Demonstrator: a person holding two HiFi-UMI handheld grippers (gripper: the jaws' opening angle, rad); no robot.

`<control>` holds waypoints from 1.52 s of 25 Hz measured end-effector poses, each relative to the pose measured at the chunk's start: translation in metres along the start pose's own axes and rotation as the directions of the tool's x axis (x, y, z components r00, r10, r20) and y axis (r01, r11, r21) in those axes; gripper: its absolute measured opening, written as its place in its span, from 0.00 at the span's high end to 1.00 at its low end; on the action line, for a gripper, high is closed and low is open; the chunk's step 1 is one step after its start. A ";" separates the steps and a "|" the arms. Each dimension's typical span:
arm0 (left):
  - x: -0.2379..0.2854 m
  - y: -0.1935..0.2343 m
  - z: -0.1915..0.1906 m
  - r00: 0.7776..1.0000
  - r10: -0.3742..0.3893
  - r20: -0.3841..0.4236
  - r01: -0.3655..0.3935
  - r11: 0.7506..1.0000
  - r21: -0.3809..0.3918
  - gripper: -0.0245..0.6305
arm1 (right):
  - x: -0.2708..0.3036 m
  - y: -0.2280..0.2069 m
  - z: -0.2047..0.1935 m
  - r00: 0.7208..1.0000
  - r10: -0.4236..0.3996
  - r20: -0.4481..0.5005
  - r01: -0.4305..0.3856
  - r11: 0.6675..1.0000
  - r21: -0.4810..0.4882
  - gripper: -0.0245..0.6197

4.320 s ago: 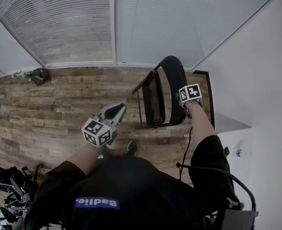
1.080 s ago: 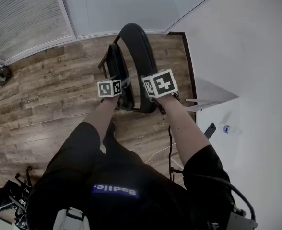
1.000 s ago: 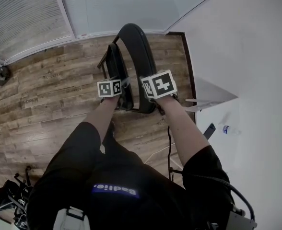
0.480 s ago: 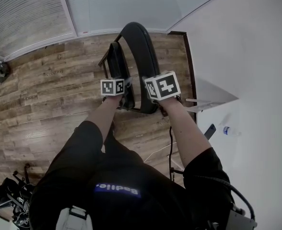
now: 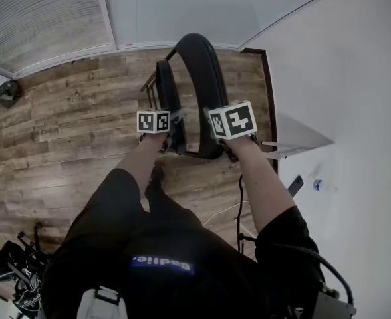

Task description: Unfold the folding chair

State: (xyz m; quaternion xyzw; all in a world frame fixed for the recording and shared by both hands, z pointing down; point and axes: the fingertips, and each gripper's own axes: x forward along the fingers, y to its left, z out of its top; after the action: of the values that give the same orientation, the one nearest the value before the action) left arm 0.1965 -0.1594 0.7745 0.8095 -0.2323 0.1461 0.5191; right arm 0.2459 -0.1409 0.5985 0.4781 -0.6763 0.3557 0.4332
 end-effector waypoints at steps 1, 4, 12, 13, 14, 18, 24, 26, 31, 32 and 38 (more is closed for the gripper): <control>-0.005 0.002 0.000 1.000 -0.007 -0.001 0.007 1.000 0.000 0.73 | 0.000 0.004 0.001 1.000 0.003 0.001 -0.003 1.000 -0.001 0.82; -0.018 0.009 0.000 1.000 -0.021 -0.005 0.021 1.000 0.002 0.73 | 0.001 0.016 0.003 1.000 0.015 0.001 -0.015 1.000 -0.009 0.82; -0.054 0.036 -0.003 0.999 -0.034 0.001 0.034 0.998 -0.048 0.73 | 0.006 0.029 0.005 1.000 0.023 0.000 -0.023 1.000 -0.009 0.82; -0.060 0.041 -0.004 0.999 -0.036 0.001 0.036 0.998 -0.057 0.73 | 0.007 0.030 0.005 1.000 0.024 -0.001 -0.024 1.000 -0.006 0.82; -0.065 0.045 -0.004 0.999 -0.040 0.000 0.040 0.997 -0.065 0.73 | 0.007 0.031 0.006 1.000 0.025 -0.002 -0.025 1.000 -0.004 0.82; -0.083 0.059 -0.007 0.999 -0.051 -0.005 0.050 0.995 -0.083 0.73 | 0.009 0.038 0.007 0.999 0.035 0.002 -0.035 0.999 -0.002 0.82; -0.104 0.087 -0.015 1.000 -0.023 0.003 0.023 0.992 -0.125 0.72 | 0.015 0.034 0.001 0.999 0.052 0.009 -0.052 0.999 0.017 0.82; -0.114 0.101 -0.020 1.000 -0.002 0.006 0.003 0.988 -0.154 0.72 | 0.019 0.034 -0.001 0.998 0.066 0.012 -0.066 0.998 0.023 0.82; -0.135 0.136 -0.028 1.000 0.030 0.008 -0.028 0.982 -0.185 0.71 | 0.028 0.037 -0.003 0.995 0.093 0.023 -0.093 0.995 0.033 0.82; -0.139 0.142 -0.030 0.999 0.035 0.007 -0.033 0.981 -0.190 0.71 | 0.029 0.038 -0.003 0.995 0.096 0.024 -0.097 0.995 0.034 0.82; -0.160 0.179 -0.041 0.999 0.052 0.007 -0.049 0.976 -0.213 0.69 | 0.042 0.044 -0.007 0.991 0.132 0.030 -0.134 0.989 0.056 0.82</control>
State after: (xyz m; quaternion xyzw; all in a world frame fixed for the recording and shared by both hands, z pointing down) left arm -0.0339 -0.1501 0.8536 0.7440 -0.2704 0.1286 0.5973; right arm 0.1981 -0.1361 0.6369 0.4488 -0.7017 0.3969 0.3855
